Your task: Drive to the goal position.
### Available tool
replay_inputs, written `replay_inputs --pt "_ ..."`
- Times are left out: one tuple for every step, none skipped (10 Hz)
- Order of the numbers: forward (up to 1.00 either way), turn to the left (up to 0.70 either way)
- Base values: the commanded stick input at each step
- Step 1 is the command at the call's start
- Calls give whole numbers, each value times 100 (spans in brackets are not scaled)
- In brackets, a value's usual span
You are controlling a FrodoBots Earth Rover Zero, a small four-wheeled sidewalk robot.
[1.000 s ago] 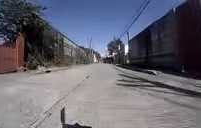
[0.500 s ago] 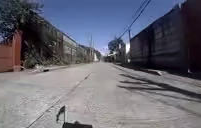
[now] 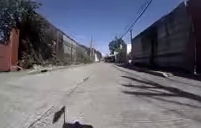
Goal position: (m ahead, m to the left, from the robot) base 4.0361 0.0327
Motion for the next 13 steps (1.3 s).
replay_inputs --pt "70 -3" --pt "70 -3" --pt "70 -3" --pt "70 -3" --pt "70 -3" --pt "70 -3" --pt "70 -3" --pt "70 -3" --pt "70 -3" --pt "70 -3" --pt "70 -3" --pt "70 -3" --pt "70 -3"
